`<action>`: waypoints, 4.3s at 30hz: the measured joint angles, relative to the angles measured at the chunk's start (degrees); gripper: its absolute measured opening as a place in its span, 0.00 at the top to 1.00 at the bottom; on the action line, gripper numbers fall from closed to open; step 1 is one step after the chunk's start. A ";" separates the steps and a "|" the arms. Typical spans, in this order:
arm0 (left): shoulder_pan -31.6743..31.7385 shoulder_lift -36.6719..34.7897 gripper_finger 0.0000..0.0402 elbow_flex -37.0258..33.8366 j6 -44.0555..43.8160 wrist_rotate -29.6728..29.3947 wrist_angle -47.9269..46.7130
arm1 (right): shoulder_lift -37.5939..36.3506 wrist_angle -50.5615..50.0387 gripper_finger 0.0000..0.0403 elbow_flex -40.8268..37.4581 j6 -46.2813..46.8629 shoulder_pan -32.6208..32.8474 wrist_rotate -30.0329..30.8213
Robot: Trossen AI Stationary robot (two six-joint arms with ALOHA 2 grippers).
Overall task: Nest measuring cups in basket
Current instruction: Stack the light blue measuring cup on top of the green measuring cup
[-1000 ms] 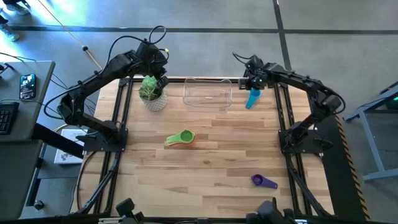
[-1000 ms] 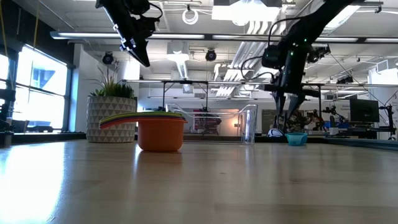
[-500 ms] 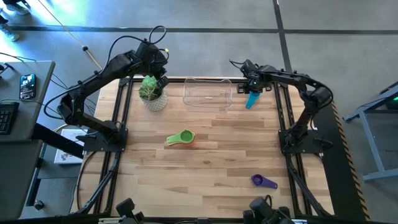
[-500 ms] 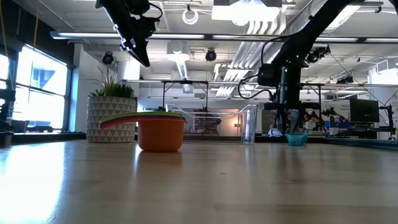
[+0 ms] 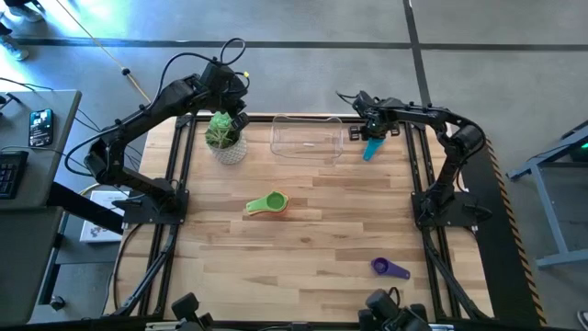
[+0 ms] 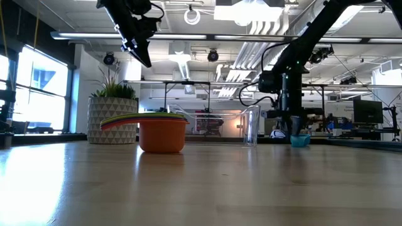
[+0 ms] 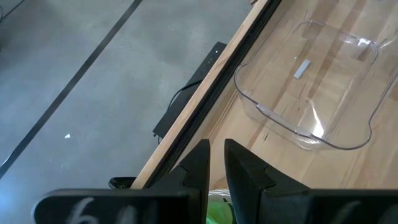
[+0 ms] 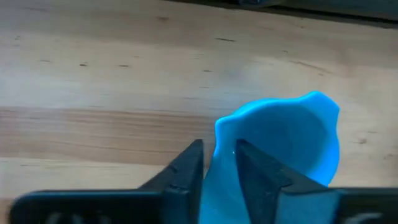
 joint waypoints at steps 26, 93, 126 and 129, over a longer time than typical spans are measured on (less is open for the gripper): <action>-1.25 0.00 0.91 0.00 -4.06 12.74 -7.66 | -15.40 -5.84 1.00 0.00 -5.44 1.86 -1.66; -37.94 0.61 0.91 -34.93 -37.17 4.31 15.03 | -30.49 -7.94 1.00 0.00 33.86 45.59 13.14; -50.62 9.50 0.91 -34.32 -46.13 7.31 33.40 | -30.49 -7.85 1.00 0.00 35.99 46.62 13.94; -51.03 10.28 0.91 -33.78 -46.14 7.30 37.18 | -30.49 -7.85 1.00 0.00 36.18 46.62 13.92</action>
